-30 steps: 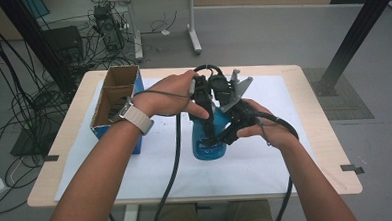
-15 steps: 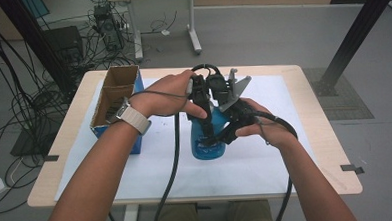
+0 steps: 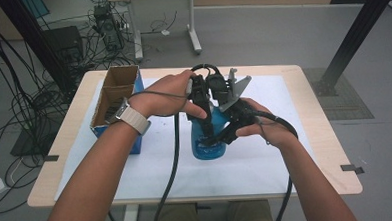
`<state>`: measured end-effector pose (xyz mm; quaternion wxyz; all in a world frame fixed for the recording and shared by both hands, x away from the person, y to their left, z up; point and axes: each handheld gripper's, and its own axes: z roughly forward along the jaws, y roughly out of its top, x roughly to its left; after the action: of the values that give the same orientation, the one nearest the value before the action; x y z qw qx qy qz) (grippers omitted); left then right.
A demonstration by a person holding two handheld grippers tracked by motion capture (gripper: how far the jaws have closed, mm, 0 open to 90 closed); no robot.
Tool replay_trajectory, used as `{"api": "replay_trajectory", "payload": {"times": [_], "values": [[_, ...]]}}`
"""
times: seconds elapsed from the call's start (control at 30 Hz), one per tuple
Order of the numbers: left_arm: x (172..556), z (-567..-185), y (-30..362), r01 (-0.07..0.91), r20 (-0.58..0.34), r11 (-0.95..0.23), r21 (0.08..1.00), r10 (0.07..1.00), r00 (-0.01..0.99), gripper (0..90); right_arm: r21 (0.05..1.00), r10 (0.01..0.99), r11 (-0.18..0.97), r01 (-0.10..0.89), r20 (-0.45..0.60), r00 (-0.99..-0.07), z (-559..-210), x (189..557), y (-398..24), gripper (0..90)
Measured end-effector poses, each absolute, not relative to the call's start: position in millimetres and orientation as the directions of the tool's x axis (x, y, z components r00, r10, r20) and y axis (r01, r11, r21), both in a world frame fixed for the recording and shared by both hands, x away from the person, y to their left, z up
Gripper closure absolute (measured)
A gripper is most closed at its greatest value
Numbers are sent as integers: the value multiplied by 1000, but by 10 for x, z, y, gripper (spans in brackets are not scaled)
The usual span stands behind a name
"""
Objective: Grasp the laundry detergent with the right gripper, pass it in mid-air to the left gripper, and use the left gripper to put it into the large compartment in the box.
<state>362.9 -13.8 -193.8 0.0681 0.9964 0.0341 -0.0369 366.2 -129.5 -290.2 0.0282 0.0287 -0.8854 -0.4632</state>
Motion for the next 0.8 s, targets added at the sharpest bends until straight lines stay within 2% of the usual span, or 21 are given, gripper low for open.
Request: {"api": "replay_trajectory", "payload": {"times": [0.8], "values": [[3633,-1940,-106,78,-83,-988,133,67,994,378,820,-85,572,-28,26,-996,-2903,3674,-1264,436]]}}
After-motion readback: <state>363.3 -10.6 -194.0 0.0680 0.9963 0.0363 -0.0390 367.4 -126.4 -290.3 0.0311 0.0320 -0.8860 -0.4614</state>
